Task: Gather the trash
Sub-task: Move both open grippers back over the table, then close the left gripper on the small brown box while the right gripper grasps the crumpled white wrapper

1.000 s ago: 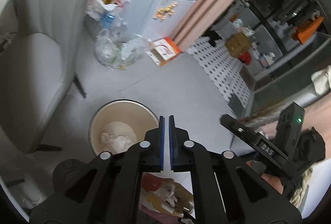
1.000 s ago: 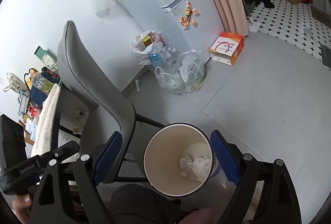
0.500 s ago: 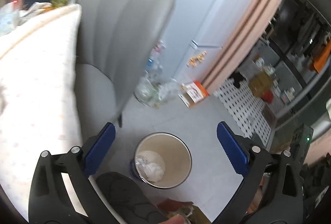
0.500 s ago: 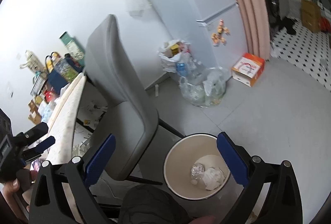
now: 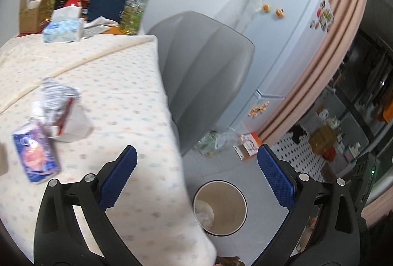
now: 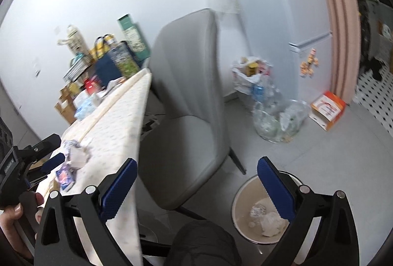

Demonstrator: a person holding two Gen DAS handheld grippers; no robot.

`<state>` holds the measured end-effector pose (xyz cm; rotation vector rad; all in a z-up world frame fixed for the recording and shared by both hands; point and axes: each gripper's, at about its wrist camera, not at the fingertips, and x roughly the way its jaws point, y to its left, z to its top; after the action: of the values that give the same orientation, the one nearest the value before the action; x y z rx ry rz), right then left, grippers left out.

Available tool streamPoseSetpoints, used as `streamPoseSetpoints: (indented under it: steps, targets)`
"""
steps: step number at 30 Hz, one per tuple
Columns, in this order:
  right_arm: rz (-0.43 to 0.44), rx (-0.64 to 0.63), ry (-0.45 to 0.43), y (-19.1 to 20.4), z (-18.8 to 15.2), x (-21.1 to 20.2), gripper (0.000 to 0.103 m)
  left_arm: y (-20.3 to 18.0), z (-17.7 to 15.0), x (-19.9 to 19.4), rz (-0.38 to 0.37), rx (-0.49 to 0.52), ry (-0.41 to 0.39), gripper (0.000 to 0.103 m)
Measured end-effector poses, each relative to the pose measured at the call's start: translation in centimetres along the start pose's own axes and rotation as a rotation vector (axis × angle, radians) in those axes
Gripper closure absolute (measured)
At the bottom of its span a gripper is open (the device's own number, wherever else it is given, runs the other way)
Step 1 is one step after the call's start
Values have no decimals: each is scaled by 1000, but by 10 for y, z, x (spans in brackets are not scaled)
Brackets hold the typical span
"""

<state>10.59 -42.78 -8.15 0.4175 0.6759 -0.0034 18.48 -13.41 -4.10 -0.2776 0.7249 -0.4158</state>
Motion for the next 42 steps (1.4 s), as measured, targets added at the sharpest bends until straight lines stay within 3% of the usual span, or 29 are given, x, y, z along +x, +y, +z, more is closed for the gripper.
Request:
streamPoseSetpoints:
  steps: [7,22,35,42]
  targets:
    - [76,-82,25,60,1,9,7,39,1,-36,65,-25,-57,6]
    - [222,-172,113,155,-4,45,8,141,-11,-91,183,-194,-141,6]
    - [347,-153,243,203,-15,107,20,198,-24,-94,262,-283,-138,7]
    - [393,-164,297,226,-19,139,26,221,-29,-85,304,-336,-117,18]
